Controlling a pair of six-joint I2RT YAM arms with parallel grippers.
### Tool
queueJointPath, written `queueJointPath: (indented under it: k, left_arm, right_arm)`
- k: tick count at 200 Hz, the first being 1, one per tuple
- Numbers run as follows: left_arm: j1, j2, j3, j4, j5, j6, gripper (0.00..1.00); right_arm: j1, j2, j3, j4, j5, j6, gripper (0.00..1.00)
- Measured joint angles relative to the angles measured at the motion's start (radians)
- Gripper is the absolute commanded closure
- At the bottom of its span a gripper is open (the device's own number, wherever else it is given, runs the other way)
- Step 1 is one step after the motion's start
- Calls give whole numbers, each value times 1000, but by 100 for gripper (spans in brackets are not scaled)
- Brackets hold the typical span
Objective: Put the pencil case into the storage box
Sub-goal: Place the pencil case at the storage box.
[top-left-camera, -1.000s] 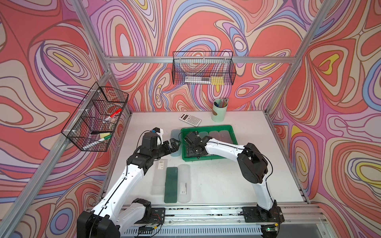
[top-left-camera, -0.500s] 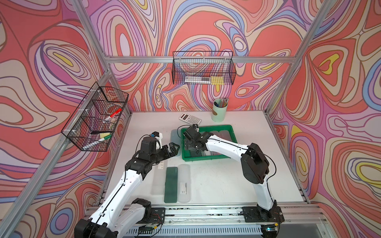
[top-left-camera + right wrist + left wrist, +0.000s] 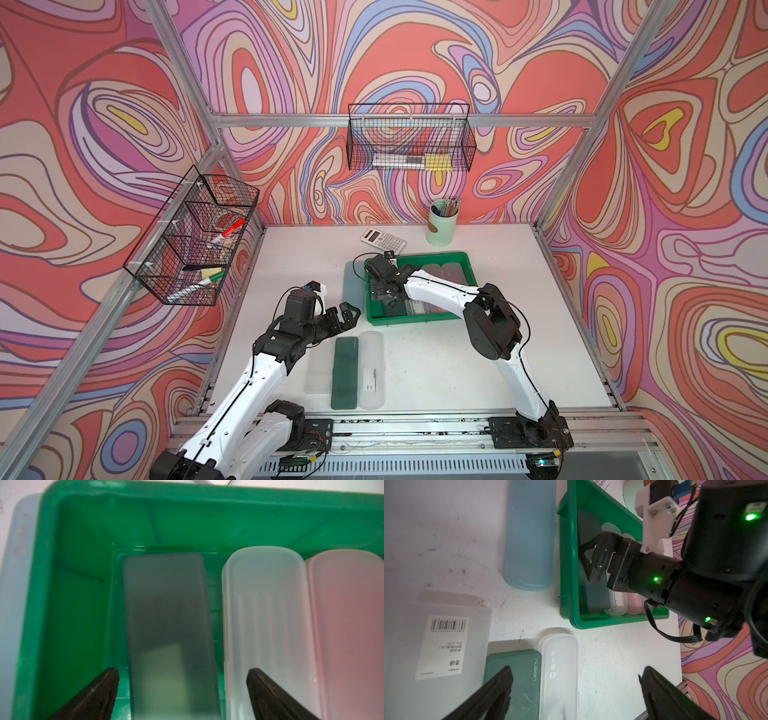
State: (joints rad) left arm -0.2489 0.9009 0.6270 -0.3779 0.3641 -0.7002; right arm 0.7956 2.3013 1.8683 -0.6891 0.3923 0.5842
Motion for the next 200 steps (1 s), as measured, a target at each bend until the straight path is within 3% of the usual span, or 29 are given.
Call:
queueJointPath:
  k: [124,149,200]
  left_arm:
    - [0,-10,-21,-2,11,-7,1]
    - [0,-11,-22,-30,12,-5,1]
    - [0,-45,-22,-162,3,-18,1]
  right_arm:
    - [-26,-31,-42,10,46,0,2]
    - [-27,-175,-147,18,22,13,2]
    - [-3,-654,-460,85,-71,98,2]
